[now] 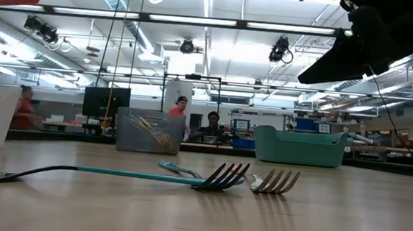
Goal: Sort silverware by color (type)
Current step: Put the orange fork into the white bin
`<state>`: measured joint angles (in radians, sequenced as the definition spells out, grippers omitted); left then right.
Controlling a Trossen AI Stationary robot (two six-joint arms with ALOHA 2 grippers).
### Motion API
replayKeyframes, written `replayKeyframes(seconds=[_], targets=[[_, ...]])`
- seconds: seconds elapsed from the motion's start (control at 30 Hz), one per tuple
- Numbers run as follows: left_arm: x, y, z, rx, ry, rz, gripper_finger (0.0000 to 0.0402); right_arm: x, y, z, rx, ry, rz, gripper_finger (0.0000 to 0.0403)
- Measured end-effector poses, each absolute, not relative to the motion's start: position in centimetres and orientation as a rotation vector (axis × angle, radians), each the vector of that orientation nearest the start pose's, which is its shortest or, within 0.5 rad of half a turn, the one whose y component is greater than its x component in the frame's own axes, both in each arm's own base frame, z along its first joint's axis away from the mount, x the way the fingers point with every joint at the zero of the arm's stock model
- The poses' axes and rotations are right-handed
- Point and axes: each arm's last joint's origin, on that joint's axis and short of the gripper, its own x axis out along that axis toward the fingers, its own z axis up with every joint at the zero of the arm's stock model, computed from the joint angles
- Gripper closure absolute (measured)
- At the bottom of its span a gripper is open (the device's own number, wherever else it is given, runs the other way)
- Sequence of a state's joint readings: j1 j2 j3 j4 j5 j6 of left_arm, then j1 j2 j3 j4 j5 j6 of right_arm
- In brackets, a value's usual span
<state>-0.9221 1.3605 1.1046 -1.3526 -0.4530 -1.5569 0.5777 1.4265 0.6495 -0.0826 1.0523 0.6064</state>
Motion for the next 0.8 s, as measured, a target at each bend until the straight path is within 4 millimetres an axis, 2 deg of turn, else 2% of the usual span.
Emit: replayKeyframes(seconds=[0.23,0.47,0.8], targets=[[13.8,-16.2,26.2,-0.323,1.064,0.614,0.0386,22.5,11.7,17.3,-0.048,0.431,-0.586,0.0238],[12.6,-15.7,23.2,-0.324,1.107,0.699,0.0386,22.5,11.7,17.3,-0.025,0.436,-0.575,0.0238],[10.8,-16.2,21.4,-0.444,1.083,0.764,0.0386,22.5,11.8,17.3,-0.019,0.439,-0.571,0.0238]])
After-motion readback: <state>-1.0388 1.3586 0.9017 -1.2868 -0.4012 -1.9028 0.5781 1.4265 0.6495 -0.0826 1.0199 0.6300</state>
